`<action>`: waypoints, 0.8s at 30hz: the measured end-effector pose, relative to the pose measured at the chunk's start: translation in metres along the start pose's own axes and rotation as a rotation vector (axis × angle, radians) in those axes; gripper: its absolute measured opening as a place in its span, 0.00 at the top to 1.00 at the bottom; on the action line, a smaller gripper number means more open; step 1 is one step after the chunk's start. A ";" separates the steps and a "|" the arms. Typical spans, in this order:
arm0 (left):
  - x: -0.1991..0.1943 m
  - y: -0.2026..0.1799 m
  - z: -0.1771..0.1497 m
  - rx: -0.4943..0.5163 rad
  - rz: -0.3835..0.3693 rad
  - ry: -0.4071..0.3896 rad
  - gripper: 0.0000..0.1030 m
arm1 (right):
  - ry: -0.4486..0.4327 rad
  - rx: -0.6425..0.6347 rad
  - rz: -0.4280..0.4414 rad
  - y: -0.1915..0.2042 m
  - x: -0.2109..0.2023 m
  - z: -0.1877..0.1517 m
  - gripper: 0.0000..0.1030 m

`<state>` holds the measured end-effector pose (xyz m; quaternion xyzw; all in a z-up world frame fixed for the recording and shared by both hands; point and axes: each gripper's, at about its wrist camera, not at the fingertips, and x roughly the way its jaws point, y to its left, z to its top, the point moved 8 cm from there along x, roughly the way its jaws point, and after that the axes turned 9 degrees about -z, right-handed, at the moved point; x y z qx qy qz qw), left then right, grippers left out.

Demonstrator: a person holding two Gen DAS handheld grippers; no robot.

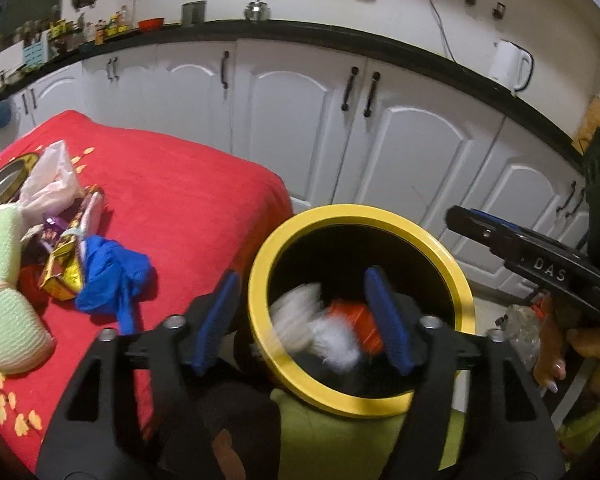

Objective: Collect trash
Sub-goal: 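Open both tools to drop the red bag and white foam into the bin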

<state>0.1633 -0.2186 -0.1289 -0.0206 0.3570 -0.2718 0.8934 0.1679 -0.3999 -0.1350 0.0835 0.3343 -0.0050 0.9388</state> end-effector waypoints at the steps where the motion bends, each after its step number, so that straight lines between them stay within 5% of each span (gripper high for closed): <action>1: -0.004 0.005 0.001 -0.020 0.007 -0.012 0.24 | -0.003 0.001 -0.002 0.000 0.000 0.000 0.56; 5: -0.020 0.017 0.004 -0.064 0.036 -0.064 0.11 | -0.022 -0.010 0.003 0.005 -0.005 0.002 0.54; 24: -0.113 0.075 0.023 -0.104 0.252 -0.304 0.11 | -0.136 -0.189 0.161 0.097 -0.043 0.014 0.48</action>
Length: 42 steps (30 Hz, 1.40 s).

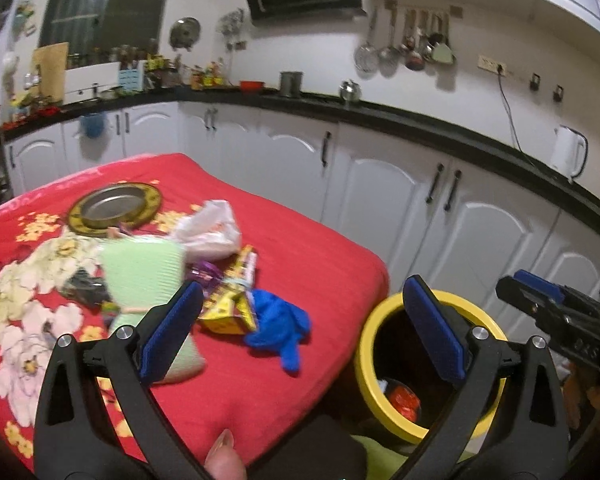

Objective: Collect trash
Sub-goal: 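Open both tools to drop the red bag and white foam into the bin, then grasp the blue glove with the right tool while the left tool grasps the green scrubber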

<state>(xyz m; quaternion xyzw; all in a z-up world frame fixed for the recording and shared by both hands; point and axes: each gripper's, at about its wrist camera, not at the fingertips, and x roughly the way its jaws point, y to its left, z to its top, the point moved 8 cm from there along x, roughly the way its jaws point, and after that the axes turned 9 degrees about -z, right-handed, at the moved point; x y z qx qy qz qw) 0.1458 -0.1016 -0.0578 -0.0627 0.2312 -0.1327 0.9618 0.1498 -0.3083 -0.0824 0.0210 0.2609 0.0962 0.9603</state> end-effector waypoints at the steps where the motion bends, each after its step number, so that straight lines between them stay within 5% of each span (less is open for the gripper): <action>1: -0.003 0.005 0.002 -0.007 0.011 -0.009 0.11 | -0.001 -0.014 0.013 0.008 0.000 0.001 0.48; 13: -0.026 0.061 0.008 -0.096 0.125 -0.059 0.11 | 0.021 -0.145 0.124 0.083 0.010 0.006 0.45; 27: -0.029 0.129 -0.016 -0.252 0.266 -0.002 0.11 | 0.089 -0.237 0.200 0.137 0.054 0.004 0.42; 42: -0.007 0.147 -0.059 -0.391 0.235 0.118 0.11 | 0.272 -0.176 0.183 0.129 0.131 -0.022 0.42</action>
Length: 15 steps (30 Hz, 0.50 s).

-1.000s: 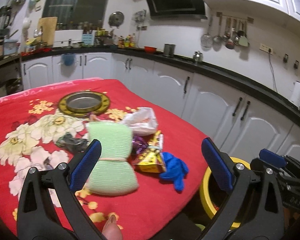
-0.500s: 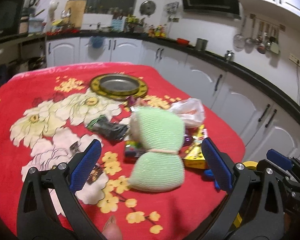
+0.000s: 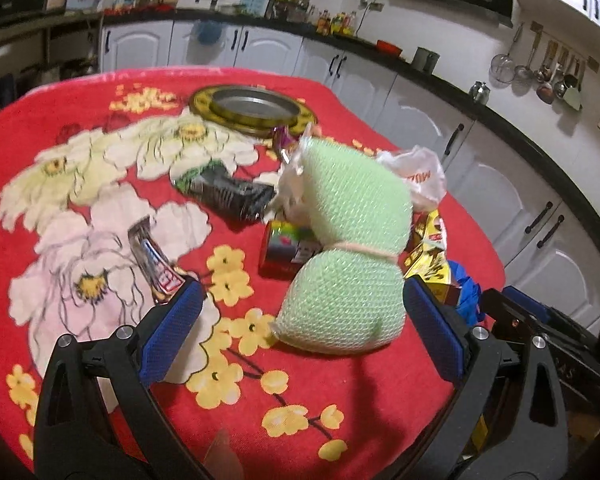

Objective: Collect trash
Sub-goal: 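Grasp the blue glove with the right tool while the left tool grasps the green scrubber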

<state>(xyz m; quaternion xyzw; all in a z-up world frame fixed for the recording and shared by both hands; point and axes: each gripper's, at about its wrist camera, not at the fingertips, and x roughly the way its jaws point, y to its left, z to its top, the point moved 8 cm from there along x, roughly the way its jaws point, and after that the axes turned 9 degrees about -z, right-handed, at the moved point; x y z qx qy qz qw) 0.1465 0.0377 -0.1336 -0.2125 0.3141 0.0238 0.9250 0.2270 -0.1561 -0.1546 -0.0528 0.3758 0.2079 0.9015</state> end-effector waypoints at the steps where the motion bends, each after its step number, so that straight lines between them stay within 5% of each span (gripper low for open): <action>1: 0.002 0.000 -0.001 -0.006 -0.002 0.005 0.11 | 0.007 0.004 0.004 0.000 0.003 -0.001 0.42; 9: 0.011 -0.006 -0.009 0.001 -0.034 0.040 0.17 | 0.050 0.016 0.033 0.004 0.023 -0.005 0.43; 15: 0.018 -0.008 -0.016 -0.006 -0.058 0.068 0.26 | 0.068 0.028 0.055 0.006 0.029 -0.010 0.58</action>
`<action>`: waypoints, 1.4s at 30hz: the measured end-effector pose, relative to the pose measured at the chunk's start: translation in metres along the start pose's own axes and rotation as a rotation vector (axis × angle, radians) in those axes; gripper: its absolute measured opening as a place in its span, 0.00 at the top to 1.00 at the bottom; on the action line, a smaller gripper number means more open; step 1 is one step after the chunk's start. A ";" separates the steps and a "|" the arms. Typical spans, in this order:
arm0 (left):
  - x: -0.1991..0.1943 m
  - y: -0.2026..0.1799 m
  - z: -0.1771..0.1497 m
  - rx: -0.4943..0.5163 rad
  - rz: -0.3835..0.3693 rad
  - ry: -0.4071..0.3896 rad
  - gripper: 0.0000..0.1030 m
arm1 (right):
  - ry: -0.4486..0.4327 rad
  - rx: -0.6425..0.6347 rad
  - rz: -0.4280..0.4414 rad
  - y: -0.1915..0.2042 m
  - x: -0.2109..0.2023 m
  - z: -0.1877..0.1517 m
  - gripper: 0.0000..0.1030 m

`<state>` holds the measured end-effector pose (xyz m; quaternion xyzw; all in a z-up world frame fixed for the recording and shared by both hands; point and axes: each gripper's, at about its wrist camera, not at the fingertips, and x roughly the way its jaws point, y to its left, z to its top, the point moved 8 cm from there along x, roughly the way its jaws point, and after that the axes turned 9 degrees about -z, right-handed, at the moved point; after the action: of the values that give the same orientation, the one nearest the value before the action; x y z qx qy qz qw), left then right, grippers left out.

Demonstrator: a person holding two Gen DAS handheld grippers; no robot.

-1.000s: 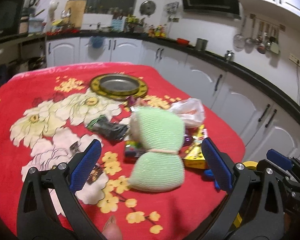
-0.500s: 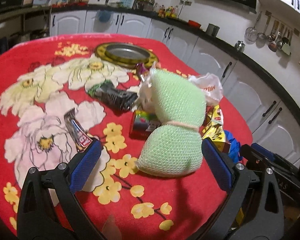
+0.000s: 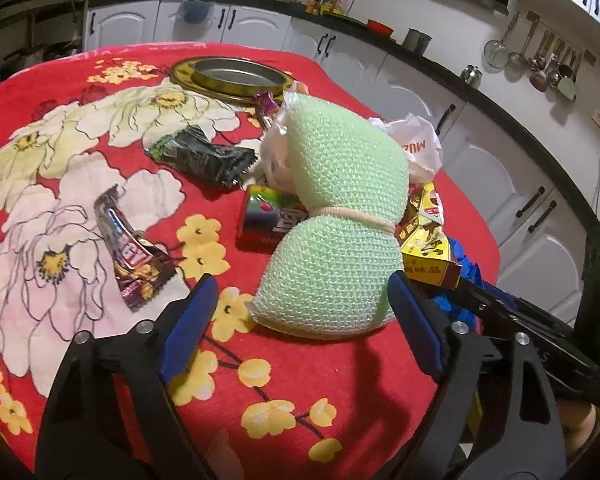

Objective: Collect trash
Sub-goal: 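Grasp the blue glove with the right tool while the left tool grasps the green scrubber, then carry the blue glove and green scrubber over the yellow bin with both tools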

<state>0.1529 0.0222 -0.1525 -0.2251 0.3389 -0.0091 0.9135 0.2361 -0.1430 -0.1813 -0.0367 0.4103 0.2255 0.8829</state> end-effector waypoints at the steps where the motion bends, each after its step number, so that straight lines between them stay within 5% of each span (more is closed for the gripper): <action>1: 0.001 0.000 -0.001 -0.005 -0.007 0.003 0.27 | 0.001 0.001 0.003 0.000 0.000 -0.001 0.64; 7: 0.001 -0.005 -0.002 -0.020 -0.047 0.009 0.43 | -0.023 -0.002 0.002 0.003 -0.007 -0.005 0.81; 20: -0.013 -0.015 0.002 -0.026 -0.086 -0.007 0.71 | -0.144 0.022 -0.087 -0.011 -0.050 0.002 0.83; 42: -0.057 -0.050 0.027 0.077 -0.129 -0.127 0.78 | -0.241 0.045 -0.067 -0.010 -0.099 0.007 0.83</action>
<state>0.1325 -0.0021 -0.0781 -0.2113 0.2646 -0.0666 0.9386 0.1897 -0.1869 -0.1050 -0.0033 0.3047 0.1896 0.9334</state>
